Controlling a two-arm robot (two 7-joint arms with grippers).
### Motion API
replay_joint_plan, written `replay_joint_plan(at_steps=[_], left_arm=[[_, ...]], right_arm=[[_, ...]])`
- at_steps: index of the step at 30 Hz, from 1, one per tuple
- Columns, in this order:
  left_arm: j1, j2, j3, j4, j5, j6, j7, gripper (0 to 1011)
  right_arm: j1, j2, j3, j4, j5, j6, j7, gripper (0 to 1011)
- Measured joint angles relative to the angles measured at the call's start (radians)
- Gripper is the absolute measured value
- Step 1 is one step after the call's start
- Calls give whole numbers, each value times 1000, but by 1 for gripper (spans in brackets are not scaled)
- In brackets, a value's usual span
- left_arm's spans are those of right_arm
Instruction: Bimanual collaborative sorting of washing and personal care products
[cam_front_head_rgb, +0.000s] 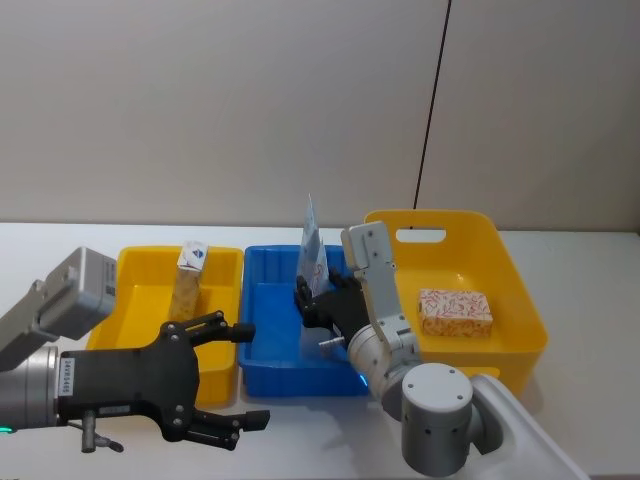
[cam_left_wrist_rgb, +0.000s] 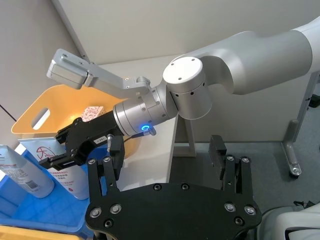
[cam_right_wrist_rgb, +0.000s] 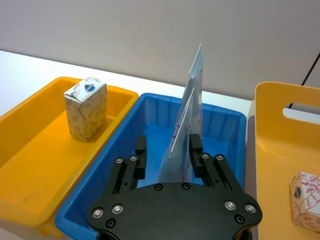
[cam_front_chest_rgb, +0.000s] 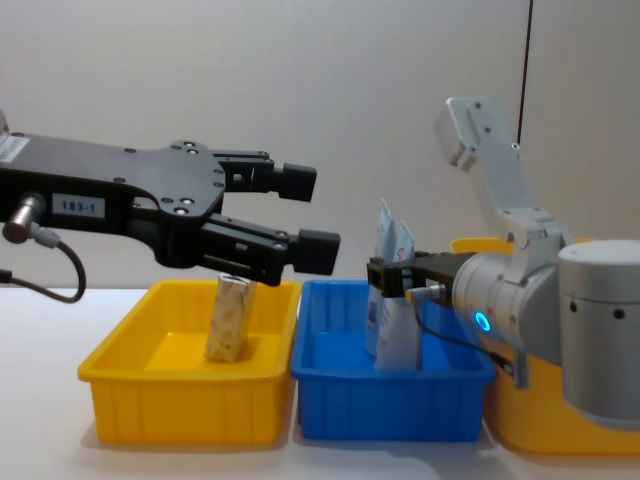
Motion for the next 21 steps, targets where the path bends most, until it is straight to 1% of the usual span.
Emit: replay_joint_plan(at_steps=[1,2,3,4,6,9,10,11,12,13,16,17,21], left_arm=[[0,0,0,0,0,0,0,1001],[0,0,0,0,0,0,0,1001],[0,0,0,0,0,0,0,1001],[0,0,0,0,0,0,0,1001],[0,0,0,0,0,0,0,1001],[0,0,0,0,0,0,0,1002],[0,0,0,0,0,0,0,1001],[0,0,0,0,0,0,0,1001],[0,0,0,0,0,0,0,1002],[0,0,0,0,0,0,0,1001],[0,0,0,0,0,0,0,1001],[0,0,0,0,0,0,0,1001],[0,0,0,0,0,0,0,1001]], right_arm=[[0,-1,0,1,-1,0,1,536],[1,-1,0,2,-1,0,1,474],[1,-2,1,3,-2,0,1,437],[2,-3,1,3,-3,-1,1,437],[2,-6,3,5,-5,-2,2,348],[2,-7,5,6,-7,-2,3,249],[2,-7,5,6,-7,-2,3,249],[2,-7,6,6,-7,-2,3,186],[2,-7,7,6,-8,-3,3,175],[2,-8,8,6,-9,-3,4,118],[1,-8,10,6,-12,-5,4,74],[0,-8,11,5,-13,-7,4,42],[-5,-7,15,-3,-15,-11,4,12]])
